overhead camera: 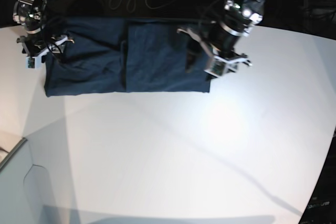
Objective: Layout the t-shirt on the table in an organized manner, then fold the t-shirt properly
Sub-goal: 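Lay the folded end down and open the left gripper, moving it aside, then lift the strip end with the right gripper and fold it over the shirt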
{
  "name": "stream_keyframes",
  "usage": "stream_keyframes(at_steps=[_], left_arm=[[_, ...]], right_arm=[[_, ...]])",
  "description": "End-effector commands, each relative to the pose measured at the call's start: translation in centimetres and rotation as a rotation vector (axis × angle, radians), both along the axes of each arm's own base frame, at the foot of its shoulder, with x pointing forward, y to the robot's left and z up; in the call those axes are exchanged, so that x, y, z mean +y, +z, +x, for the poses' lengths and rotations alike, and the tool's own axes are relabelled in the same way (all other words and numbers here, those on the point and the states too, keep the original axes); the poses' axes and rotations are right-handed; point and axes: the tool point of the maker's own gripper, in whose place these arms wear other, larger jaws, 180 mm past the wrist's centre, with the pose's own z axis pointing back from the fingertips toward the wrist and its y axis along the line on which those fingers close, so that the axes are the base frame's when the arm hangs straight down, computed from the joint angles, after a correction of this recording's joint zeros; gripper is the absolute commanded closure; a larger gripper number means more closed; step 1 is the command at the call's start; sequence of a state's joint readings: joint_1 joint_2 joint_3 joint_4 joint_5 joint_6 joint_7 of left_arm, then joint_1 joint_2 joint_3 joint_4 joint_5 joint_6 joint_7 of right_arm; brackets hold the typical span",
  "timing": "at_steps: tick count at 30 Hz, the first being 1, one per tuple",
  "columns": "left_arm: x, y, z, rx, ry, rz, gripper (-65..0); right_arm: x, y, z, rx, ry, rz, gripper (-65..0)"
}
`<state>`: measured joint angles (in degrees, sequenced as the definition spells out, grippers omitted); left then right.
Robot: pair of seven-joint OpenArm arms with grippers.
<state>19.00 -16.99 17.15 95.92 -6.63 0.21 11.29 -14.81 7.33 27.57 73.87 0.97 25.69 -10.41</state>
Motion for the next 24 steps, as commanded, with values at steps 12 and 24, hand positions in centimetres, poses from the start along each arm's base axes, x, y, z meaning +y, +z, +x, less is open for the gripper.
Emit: stream_keyframes(at_steps=[12, 24], left_arm=[[9.1, -2.5, 0.3, 0.091, 0.298, -0.073, -32.5], [10.1, -5.3, 0.9, 0.179, 0.382, -0.162, -32.5]], right_arm=[[2.2, -1.9, -0.4, 0.048, 0.067, 0.035, -33.9], [2.5, -1.6, -0.1, 0.04, 0.076, 0.033, 0.0]])
